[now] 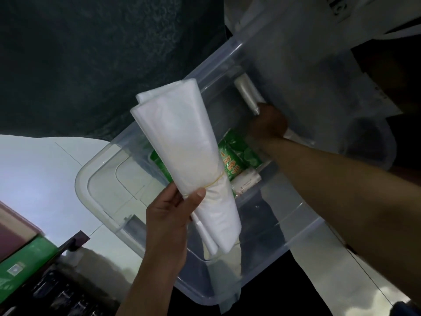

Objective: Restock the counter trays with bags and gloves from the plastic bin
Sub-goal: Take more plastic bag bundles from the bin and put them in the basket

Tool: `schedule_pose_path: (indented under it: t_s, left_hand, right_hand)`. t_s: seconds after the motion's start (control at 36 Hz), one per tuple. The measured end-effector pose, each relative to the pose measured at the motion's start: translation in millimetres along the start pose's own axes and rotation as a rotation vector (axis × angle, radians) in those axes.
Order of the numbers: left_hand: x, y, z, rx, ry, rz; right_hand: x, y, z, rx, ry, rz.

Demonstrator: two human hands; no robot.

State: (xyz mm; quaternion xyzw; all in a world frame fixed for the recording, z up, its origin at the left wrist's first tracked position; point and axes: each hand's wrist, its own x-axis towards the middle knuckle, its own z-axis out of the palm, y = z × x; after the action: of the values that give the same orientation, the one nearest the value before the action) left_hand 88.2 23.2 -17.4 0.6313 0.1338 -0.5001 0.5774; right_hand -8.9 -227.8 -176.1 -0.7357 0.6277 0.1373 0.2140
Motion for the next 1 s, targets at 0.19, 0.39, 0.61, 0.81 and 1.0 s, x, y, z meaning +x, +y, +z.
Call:
schedule_pose_path:
  t_s: [0.19, 0.39, 0.61, 0.81, 1.0]
  left_hand:
    - [-32, 35, 3, 0.028, 0.053, 0.034]
    - [-88, 69, 18, 0.045, 0.127, 0.116]
    - [-166, 78, 46, -0.074, 0.19, 0.215]
    - [-235, 82, 54, -0.043, 0.175, 0.323]
    - [-269, 90, 53, 0.01, 0.036, 0.368]
  right_hand:
    - [-33, -5, -54, 0.216, -0.017, 0.065]
    - [-115, 6, -140, 0.744, -0.018, -0.086]
    - [-195, 33, -243, 1.172, -0.101, -0.246]
    - [-240, 74, -316, 1.345, -0.204, -0.333]
    - [-299, 112, -357, 1.591, -0.215, -0.214]
